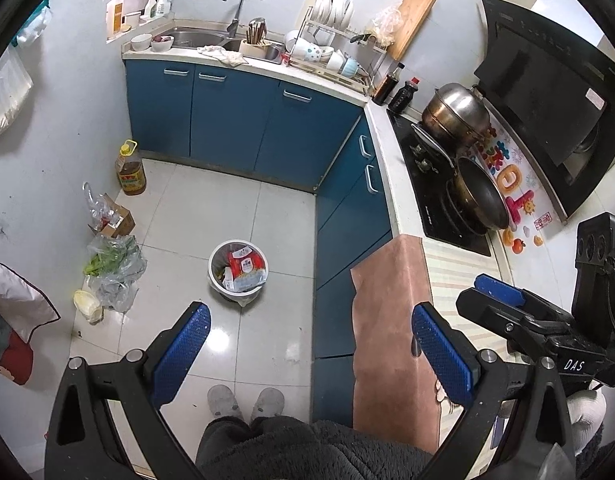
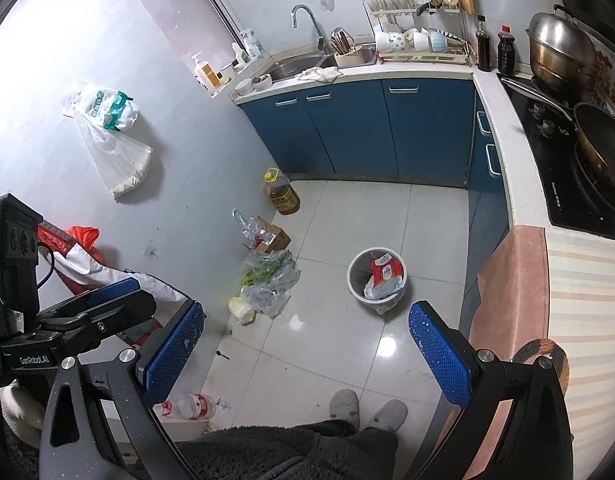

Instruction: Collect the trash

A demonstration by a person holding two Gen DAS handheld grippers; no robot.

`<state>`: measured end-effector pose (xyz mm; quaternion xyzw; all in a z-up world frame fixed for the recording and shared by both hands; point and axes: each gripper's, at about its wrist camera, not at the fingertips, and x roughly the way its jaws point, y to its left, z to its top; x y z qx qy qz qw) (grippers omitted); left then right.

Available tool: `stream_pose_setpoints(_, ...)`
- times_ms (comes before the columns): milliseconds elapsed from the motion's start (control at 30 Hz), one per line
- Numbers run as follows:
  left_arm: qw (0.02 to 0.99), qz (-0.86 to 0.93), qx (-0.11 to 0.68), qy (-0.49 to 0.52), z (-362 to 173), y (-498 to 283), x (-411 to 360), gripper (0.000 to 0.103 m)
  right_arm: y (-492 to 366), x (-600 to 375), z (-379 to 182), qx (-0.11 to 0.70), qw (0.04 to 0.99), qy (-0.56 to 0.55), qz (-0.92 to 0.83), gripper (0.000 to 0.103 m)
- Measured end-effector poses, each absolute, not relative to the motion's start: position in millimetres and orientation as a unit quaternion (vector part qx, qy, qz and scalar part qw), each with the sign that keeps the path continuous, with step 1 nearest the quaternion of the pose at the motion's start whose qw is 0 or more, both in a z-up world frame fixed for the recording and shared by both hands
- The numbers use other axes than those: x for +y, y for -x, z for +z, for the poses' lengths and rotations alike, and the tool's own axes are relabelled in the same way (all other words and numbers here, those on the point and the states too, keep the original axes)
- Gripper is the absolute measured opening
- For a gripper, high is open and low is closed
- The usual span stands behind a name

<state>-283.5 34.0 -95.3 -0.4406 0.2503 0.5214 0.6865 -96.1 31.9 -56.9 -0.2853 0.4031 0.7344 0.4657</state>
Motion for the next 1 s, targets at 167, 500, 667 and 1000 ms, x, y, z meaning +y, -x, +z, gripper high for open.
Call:
stream_pose_setpoints(167,0.688,0.517,0.251,0.442,-96.8,282.3,32.6,0.103,94.1,34.4,-59.0,0.407,0.467,0.288,0.731,0.103)
stream_pose_setpoints(500,0.686,0.515,0.257,0.445,-99.0,278.0,33.0,0.103,87.2,29.9,-60.8,0.408,0.473,0.294,0.723,0.103)
stream_pose_setpoints(667,0.687,0.514,0.257,0.445,-99.3,276.8,32.5,0.103,83.1,29.4,-61.3,0.407,0.477,0.297,0.720,0.103)
stream_pose_setpoints(1000,0.687,0.513,0.261,0.444,-102.4,281.1,34.2,0.103,85.2,30.9,-61.6,0.408,0.472,0.299,0.722,0.103)
